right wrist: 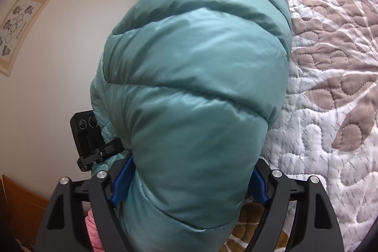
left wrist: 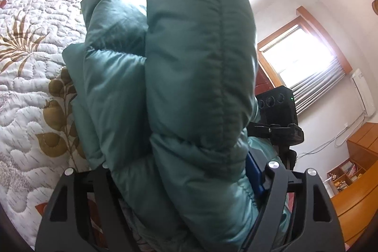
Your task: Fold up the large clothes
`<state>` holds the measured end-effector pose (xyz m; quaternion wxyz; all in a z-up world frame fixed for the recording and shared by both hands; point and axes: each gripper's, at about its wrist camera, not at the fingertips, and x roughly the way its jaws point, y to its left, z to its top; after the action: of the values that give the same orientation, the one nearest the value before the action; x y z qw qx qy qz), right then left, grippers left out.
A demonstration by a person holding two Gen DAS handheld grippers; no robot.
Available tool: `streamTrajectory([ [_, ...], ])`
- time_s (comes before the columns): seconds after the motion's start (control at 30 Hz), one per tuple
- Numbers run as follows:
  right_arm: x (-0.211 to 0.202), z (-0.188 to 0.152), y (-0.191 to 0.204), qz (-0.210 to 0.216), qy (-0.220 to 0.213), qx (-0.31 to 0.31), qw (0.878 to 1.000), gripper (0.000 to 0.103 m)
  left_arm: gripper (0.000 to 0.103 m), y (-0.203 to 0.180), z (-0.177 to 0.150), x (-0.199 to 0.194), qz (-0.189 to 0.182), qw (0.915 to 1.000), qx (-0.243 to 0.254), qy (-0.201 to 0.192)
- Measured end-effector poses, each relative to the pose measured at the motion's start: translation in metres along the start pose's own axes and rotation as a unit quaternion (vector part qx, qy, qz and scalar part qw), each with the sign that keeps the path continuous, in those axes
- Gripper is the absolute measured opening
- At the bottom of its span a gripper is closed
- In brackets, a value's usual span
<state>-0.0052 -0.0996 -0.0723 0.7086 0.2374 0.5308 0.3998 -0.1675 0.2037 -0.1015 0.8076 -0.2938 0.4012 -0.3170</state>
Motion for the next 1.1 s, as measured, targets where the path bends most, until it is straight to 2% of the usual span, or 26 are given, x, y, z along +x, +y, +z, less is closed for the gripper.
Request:
streamTrajectory([
  [0.13, -0.014, -0.002, 0.018, -0.055, -0.021, -0.033, 0.998, 0.083, 0.081, -0.006, -0.005, -0.025, 0.030, 0.9995, -0.007, -0.013],
  [0.23, -0.024, -0.012, 0.036, -0.098, -0.034, -0.044, 0.994, 0.083, 0.086, -0.016, -0.015, -0.051, 0.069, 0.9966, -0.003, -0.044],
  [0.43, -0.054, -0.035, 0.075, -0.155, -0.067, -0.059, 0.984, 0.083, 0.090, -0.057, -0.050, -0.094, 0.131, 0.9837, 0.048, -0.114],
  [0.5, -0.064, -0.044, 0.091, -0.173, -0.081, -0.072, 0.979, 0.083, 0.091, -0.070, -0.061, -0.099, 0.140, 0.9805, 0.061, -0.124],
  [0.6, -0.074, -0.068, 0.112, -0.191, -0.099, -0.095, 0.972, 0.083, 0.091, -0.092, -0.060, -0.104, 0.159, 0.9759, 0.077, -0.128],
  [0.67, -0.089, -0.078, 0.119, -0.196, -0.108, -0.108, 0.969, 0.085, 0.091, -0.091, -0.068, -0.107, 0.169, 0.9729, 0.089, -0.130],
  [0.8, -0.083, -0.090, 0.139, -0.223, -0.113, -0.131, 0.959, 0.086, 0.091, -0.093, -0.079, -0.098, 0.194, 0.9671, 0.101, -0.129],
  [0.87, -0.075, -0.090, 0.142, -0.233, -0.106, -0.139, 0.957, 0.086, 0.091, -0.085, -0.076, -0.095, 0.200, 0.9674, 0.096, -0.122],
  [1.0, -0.058, -0.096, 0.128, -0.242, -0.084, -0.138, 0.957, 0.086, 0.092, -0.074, -0.083, -0.088, 0.208, 0.9696, 0.077, -0.103],
  [1.1, -0.052, -0.094, 0.121, -0.234, -0.076, -0.121, 0.962, 0.086, 0.092, -0.070, -0.088, -0.085, 0.216, 0.9686, 0.077, -0.096],
])
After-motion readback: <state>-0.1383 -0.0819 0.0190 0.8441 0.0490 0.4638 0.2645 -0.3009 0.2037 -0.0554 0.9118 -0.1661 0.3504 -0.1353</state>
